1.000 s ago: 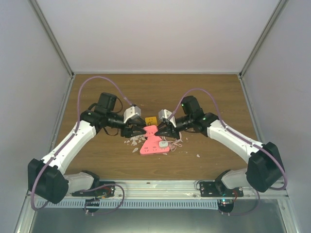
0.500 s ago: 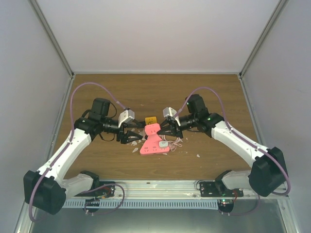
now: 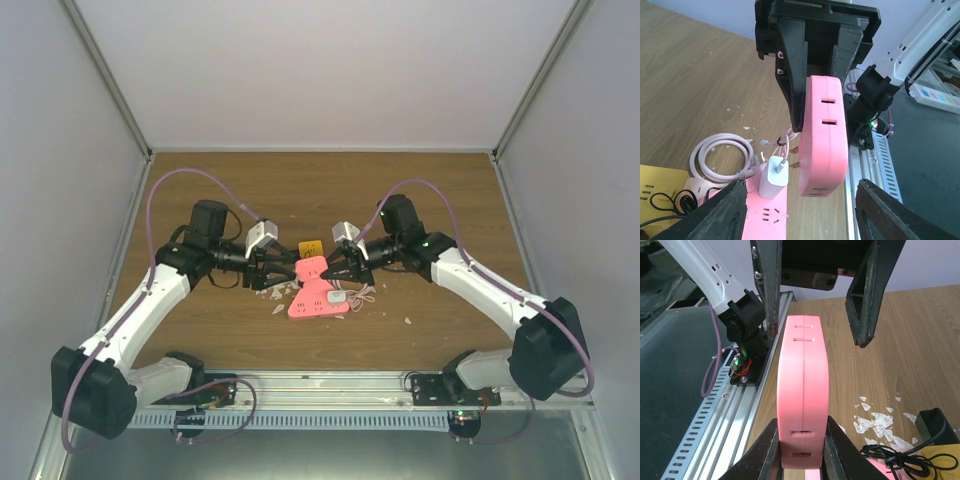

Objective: Pull the plug off the socket

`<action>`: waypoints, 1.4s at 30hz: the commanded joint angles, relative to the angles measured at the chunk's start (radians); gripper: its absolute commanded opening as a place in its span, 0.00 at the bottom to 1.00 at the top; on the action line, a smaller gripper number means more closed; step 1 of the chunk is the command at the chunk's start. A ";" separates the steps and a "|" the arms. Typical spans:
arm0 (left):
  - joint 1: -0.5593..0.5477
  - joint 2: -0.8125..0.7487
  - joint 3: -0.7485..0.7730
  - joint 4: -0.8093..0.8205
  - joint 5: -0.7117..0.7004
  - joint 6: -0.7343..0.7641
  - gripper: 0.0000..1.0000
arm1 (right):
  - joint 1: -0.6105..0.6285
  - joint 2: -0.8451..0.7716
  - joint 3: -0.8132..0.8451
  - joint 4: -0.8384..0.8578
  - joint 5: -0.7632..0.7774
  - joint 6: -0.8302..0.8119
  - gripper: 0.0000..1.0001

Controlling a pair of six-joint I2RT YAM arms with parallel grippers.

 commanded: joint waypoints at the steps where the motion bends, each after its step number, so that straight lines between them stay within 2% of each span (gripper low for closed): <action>1: -0.021 0.031 0.012 0.046 0.022 -0.014 0.58 | 0.006 0.026 0.025 0.029 -0.002 0.005 0.01; 8: -0.031 0.050 0.011 0.067 0.021 -0.039 0.49 | 0.008 0.035 0.015 0.044 0.004 0.010 0.01; 13: -0.034 0.066 0.012 0.089 -0.041 -0.064 0.45 | 0.011 0.038 0.011 0.061 0.005 0.023 0.01; 24: -0.046 0.082 0.011 0.091 0.001 -0.056 0.33 | 0.011 0.056 0.007 0.072 -0.004 0.038 0.00; 35: -0.046 0.082 0.016 0.089 0.007 -0.057 0.14 | 0.011 0.068 0.014 0.064 -0.019 0.043 0.01; 37: -0.047 0.083 0.015 0.086 0.011 -0.055 0.08 | 0.010 0.068 0.019 0.054 -0.024 0.037 0.06; 40: -0.038 0.083 0.014 0.081 0.015 -0.048 0.01 | 0.003 0.075 0.062 -0.028 -0.029 -0.036 0.31; 42: -0.018 0.084 0.017 0.071 0.036 -0.044 0.00 | -0.016 0.073 0.098 -0.089 -0.027 -0.078 0.48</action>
